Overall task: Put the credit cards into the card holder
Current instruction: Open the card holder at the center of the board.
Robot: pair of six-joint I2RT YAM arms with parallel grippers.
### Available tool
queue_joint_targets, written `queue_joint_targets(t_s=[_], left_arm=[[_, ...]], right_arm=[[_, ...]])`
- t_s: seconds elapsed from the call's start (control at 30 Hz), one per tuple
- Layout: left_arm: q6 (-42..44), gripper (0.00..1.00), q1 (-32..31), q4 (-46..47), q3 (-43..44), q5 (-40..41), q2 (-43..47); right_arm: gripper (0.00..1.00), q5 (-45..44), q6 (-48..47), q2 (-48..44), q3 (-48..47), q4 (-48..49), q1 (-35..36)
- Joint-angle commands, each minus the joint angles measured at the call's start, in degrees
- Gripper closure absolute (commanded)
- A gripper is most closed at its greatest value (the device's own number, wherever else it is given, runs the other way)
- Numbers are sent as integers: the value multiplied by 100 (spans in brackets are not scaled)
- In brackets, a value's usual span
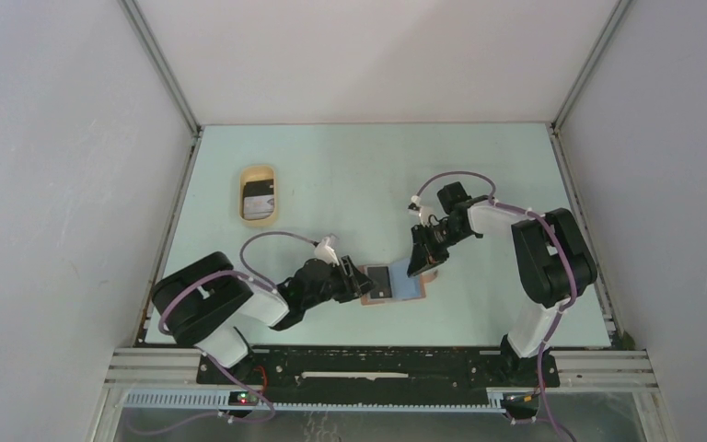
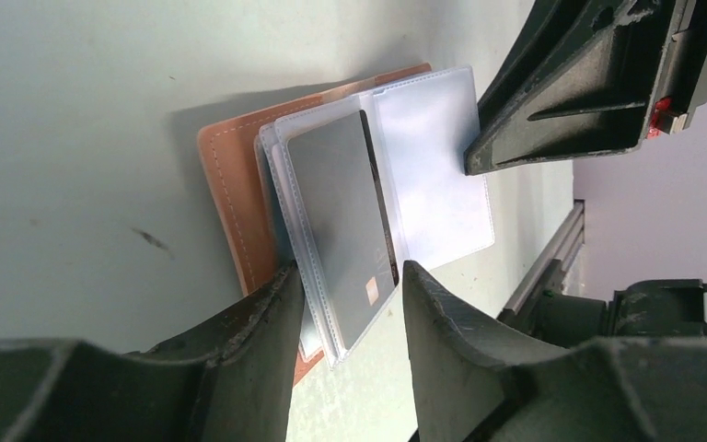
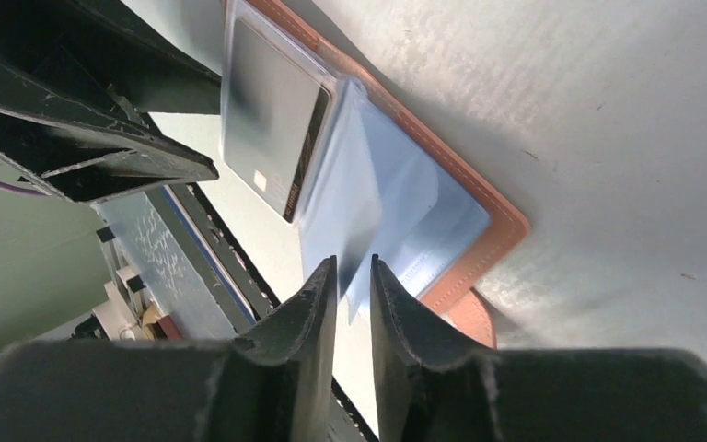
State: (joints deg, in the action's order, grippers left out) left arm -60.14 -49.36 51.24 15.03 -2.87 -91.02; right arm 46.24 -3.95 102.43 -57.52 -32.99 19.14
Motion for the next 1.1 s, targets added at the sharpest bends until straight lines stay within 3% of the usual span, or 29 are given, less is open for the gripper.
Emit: queue_joint_targets(t_s=[0.0, 0.13, 0.47, 0.77, 0.9, 1.07], left_arm=[[503, 50, 23, -1131, -7, 497, 436], [738, 49, 1, -1521, -4, 662, 867], [1465, 45, -6, -2305, -31, 979, 2030], [2383, 42, -3, -3700, 53, 1766, 3951], [2740, 35, -3, -4314, 53, 2281, 5008], [3145, 12, 8, -4763, 62, 2789, 5946]], right_arm=[[69, -135, -160, -330, -175, -5, -33], [64, -249, -270, -493, -173, -19, -41], [64, -90, -911, -1034, -303, -353, -127], [66, 536, -1959, -1883, -387, -831, -114], [66, 794, -2428, -2328, -388, -1016, -6], [67, 560, -2835, -2879, -384, -1003, 418]])
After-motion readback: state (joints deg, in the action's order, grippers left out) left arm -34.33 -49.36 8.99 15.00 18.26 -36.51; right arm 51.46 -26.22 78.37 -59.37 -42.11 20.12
